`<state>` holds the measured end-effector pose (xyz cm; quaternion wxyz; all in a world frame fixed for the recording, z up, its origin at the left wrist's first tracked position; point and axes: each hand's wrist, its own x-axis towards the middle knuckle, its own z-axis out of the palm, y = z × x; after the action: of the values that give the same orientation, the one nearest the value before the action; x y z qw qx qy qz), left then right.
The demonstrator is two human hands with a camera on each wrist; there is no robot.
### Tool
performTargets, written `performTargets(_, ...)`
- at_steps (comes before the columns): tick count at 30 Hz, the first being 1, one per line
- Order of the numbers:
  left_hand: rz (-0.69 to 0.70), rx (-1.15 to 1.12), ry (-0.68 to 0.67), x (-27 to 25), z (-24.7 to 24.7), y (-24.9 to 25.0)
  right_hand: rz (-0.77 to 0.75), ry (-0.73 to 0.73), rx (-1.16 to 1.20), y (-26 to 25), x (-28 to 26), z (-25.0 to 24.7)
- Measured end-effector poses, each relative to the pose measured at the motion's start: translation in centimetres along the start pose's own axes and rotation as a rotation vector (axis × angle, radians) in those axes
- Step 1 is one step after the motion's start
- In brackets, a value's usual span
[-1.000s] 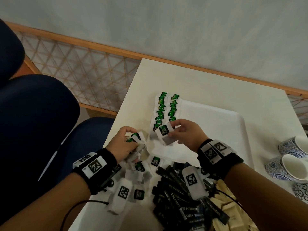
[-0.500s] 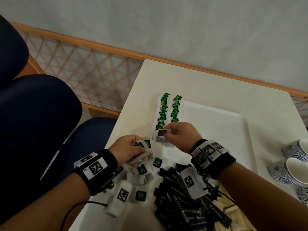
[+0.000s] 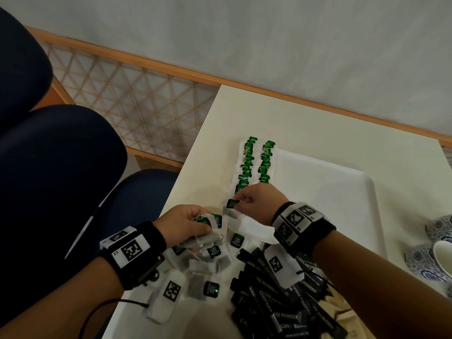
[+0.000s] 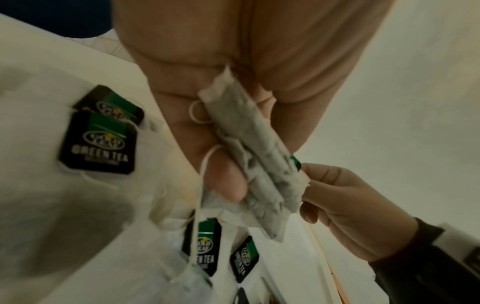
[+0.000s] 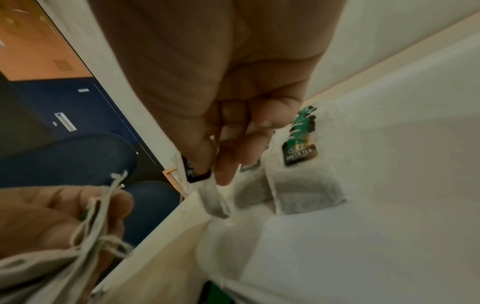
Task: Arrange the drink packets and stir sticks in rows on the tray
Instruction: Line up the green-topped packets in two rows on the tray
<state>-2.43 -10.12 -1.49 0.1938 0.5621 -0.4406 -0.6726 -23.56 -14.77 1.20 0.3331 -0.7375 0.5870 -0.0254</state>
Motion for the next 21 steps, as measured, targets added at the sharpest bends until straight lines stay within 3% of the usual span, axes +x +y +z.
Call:
performTargets(7, 0.021, 0.036, -0.014, 0.5, 0.3, 0.2, 0.088, 0.067, -0.068, 0.6, 1.9, -0.2)
performTargets(12, 0.033, 0.056, -0.008, 0.8, 0.5, 0.4, 0.132, 0.035, -0.151, 0.9, 1.9, -0.8)
performTargets(21, 0.067, 0.077, -0.015, 1.1, 1.1, 0.6, 0.146, 0.065, -0.092, 1.6, 1.5, -0.5)
